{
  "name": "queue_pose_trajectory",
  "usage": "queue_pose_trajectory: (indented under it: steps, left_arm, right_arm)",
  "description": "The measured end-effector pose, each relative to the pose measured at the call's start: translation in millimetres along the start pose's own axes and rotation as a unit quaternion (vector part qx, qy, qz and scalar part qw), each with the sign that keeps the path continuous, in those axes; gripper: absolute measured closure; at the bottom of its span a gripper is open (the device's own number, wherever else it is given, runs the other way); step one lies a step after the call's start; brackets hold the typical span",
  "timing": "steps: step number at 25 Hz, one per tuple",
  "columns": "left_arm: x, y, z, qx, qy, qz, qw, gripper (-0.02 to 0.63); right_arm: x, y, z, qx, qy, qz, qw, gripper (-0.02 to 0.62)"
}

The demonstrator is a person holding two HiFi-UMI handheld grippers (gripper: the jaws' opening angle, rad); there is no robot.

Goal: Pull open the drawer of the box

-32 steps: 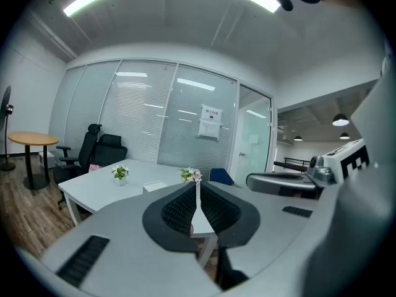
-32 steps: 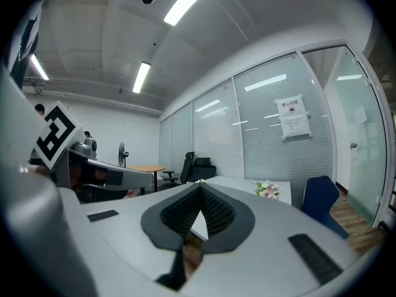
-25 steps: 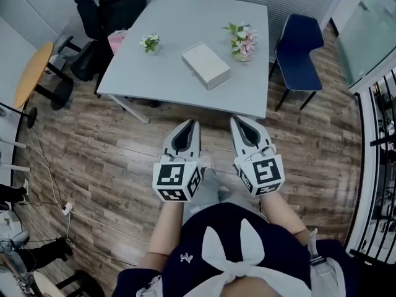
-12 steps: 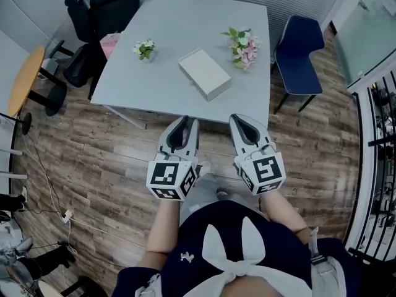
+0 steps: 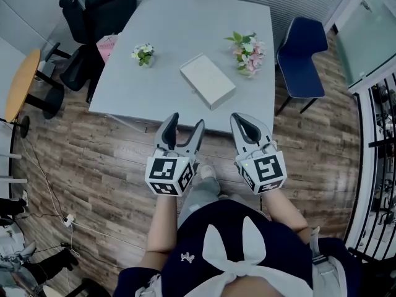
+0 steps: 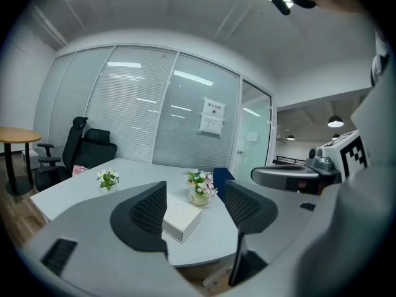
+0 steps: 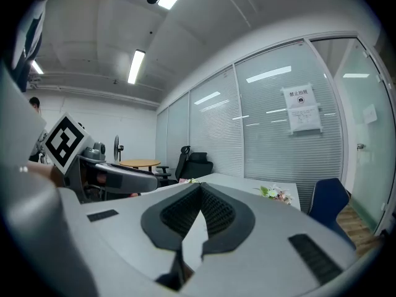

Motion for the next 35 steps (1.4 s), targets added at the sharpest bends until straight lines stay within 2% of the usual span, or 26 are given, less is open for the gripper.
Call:
queue_pose_trajectory:
  steps: [6, 14, 24, 31, 35]
  left_arm:
    - [-26, -28, 3, -0.041, -0.030, 0.006, 0.9987, 0.325]
    - [-55, -67, 2, -0.074, -0.064, 0.027, 0.9948, 0.325]
    - [-83, -105, 14, -0.134, -0.097, 0.031, 0.9857, 0.325]
    - [-98, -126, 29, -0.162, -0.102, 0.030, 0.9811, 0.325]
    - [-104, -141, 39, -0.183, -0.112, 0.047, 0.9755, 0.325]
  right_arm:
    - [9, -30, -3, -0.009, -0.004, 0.007, 1.000, 0.591]
    - [22, -65, -8, -0.012, -0.008, 0.024, 1.000, 0.591]
    - [36, -89, -6, -0.021, -0.004, 0.017, 1.000, 0.591]
    - [45, -112, -5, -0.029, 0.004, 0.007, 1.000, 0.591]
    - [52, -128, 0, -0.040, 0.002, -0.002, 0.999, 0.591]
Point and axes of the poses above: the fingertips, and each gripper's own axes: y backward along the fingers, x to its right, z out of its underside, the point moved 7 cm from there along y, backward along the fingers, and after that the axes turned 5 degrees about -x, right-handed, at the moved point
